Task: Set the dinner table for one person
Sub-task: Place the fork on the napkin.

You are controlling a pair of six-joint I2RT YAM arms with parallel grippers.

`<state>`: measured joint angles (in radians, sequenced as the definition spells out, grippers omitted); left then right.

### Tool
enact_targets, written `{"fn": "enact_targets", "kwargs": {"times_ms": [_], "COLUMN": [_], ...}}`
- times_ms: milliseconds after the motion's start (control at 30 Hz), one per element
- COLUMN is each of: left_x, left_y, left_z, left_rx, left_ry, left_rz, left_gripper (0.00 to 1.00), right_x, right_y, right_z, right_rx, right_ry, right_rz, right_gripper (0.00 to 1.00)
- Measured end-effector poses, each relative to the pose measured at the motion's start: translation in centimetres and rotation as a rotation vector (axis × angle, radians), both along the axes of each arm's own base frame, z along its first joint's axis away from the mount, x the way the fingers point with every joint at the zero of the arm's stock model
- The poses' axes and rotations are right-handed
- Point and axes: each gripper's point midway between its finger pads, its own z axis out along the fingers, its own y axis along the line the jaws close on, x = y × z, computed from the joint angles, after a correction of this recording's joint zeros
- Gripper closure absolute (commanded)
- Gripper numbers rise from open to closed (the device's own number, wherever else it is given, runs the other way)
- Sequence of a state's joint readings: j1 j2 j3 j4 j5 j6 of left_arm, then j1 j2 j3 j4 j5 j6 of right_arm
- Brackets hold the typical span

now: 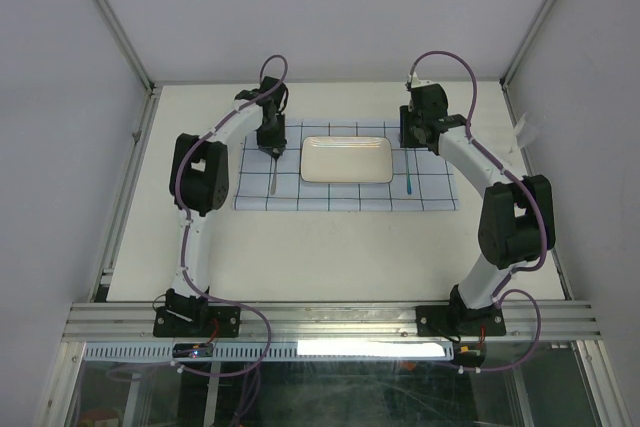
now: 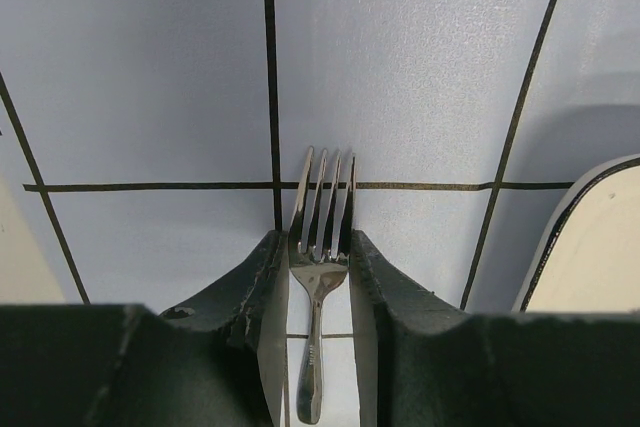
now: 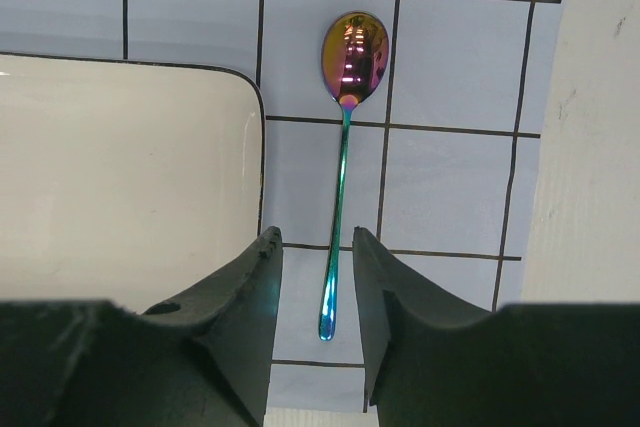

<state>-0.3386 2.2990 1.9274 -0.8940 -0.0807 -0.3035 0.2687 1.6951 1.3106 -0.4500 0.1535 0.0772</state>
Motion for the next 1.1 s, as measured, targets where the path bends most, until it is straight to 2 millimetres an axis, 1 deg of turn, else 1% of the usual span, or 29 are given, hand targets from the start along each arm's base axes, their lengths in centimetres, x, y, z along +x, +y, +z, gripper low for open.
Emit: {"fn": "enact_targets", "kwargs": {"times_ms": [567, 667, 833, 1100], "left_x": [1.3, 1.4, 1.5, 2.2], "left_y": [-0.4, -0.5, -0.5, -0.5], "left_z": [0.0, 0.0, 0.0, 0.2], "left_rx": [-0.004, -0.003, -0.004, 0.003], "left_ry": [-0.013, -0.011, -0.013, -0.032], "left_rz": [0.001, 0.000, 0.000, 0.006], "left_gripper": [0.91, 0.88, 0.90, 0.86], "right_x": [0.0, 0.0, 0.0, 0.0], "right_y": [0.0, 0.0, 0.0, 0.0], "right_z": [0.0, 0.0, 0.0, 0.0], "right_rx": [-0.001, -0.001, -0.001, -0.001], "right_ry": [0.000, 0.000, 0.000, 0.001], "right_rz": [0.001, 0.001, 0.001, 0.001], "right_gripper": [0.63, 0.63, 0.63, 0.63]}}
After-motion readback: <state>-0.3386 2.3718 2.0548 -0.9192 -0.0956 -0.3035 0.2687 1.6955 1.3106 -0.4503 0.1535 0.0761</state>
